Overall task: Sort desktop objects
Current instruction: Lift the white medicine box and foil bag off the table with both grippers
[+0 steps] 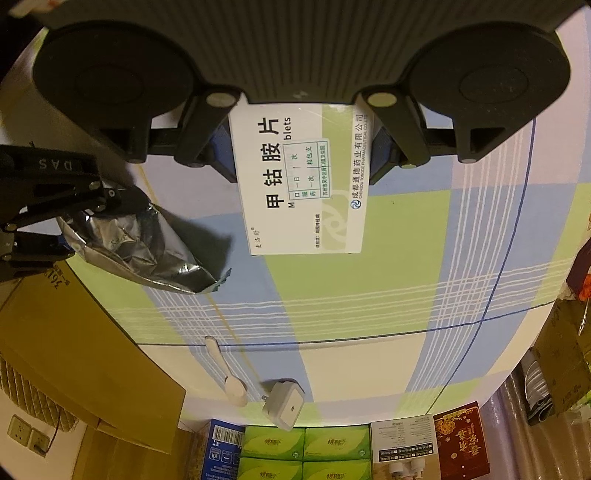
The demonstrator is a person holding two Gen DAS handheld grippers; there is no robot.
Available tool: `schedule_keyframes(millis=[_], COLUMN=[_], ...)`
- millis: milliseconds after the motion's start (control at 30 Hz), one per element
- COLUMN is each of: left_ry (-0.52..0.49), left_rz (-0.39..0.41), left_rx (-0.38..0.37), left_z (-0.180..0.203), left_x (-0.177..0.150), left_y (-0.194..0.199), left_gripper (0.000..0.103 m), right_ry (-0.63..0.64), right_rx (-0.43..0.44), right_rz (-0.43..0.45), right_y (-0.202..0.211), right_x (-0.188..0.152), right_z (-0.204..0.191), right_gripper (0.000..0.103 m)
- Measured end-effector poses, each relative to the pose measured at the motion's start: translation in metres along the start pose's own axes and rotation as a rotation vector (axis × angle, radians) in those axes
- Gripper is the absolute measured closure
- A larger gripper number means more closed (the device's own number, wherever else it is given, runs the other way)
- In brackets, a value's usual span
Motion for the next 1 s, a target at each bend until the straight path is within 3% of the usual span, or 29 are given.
schedule_keyframes(millis=[267, 667, 1000], left_ry=[0.012, 0.014, 0.056], left_rz=[0.018, 0.036, 0.028], left_rx=[-0.008, -0.011, -0.023], left_z=[0.001, 0.008, 0.011], left_x=[0.002, 0.004, -0.014], left_y=[0.005, 0.011, 0.024], left_gripper=[0.036, 0.036, 0.036], right_ry=[-0.081, -0.120, -0.195], right_rx=[0.019, 0.032, 0.057], right_rz=[0.087, 0.082, 0.088], right_y=[0.016, 0.021, 0.042], right_x=[0.006, -0.001, -0.026], right_z=[0.010, 0.012, 0.012], right_gripper=[0.064, 0.064, 0.064])
Point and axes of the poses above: each gripper's, at about its wrist camera, not at the fingertips, and y roughly against the way its jaws point, z to its right, x to its top, the point moved 6 cm from there along -y, roughly the way its jaws point, and after that the axes turned 14 degrees about -z, right-handed, at the moved point
